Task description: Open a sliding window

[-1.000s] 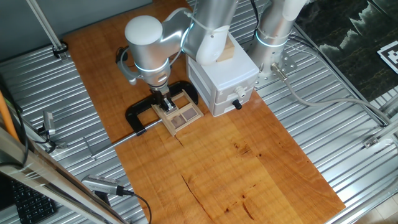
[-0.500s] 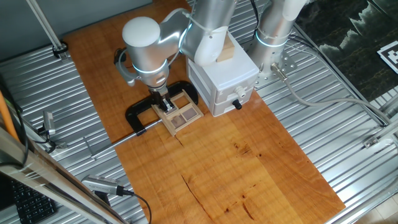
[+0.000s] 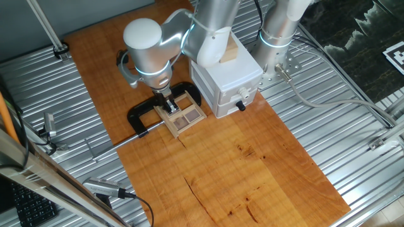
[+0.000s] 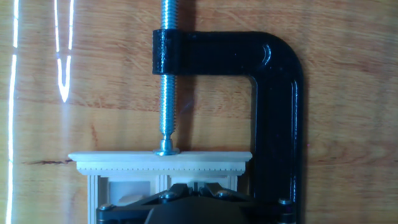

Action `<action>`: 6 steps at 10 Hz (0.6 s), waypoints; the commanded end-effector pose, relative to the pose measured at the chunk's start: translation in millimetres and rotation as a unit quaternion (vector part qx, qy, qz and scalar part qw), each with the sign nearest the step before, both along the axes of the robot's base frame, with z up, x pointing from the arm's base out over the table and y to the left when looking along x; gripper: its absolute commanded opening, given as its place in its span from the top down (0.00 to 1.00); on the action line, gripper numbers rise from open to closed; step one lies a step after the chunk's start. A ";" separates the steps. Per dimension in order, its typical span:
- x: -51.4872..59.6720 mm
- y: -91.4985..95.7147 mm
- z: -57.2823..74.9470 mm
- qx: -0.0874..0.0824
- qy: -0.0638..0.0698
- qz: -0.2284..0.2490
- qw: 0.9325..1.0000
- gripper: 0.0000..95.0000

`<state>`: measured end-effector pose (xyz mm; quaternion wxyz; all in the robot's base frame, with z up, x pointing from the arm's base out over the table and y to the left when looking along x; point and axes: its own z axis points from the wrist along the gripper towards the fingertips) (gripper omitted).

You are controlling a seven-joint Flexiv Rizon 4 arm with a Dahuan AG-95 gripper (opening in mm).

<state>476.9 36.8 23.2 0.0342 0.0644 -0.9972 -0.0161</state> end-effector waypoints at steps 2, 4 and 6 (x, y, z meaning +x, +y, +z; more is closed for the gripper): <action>-9.7 2.0 11.1 -0.005 -0.016 -0.008 1.000 1.00; -15.4 5.8 21.0 -0.013 -0.038 -0.016 0.999 1.00; -12.6 8.1 29.3 -0.024 -0.044 -0.020 0.999 1.00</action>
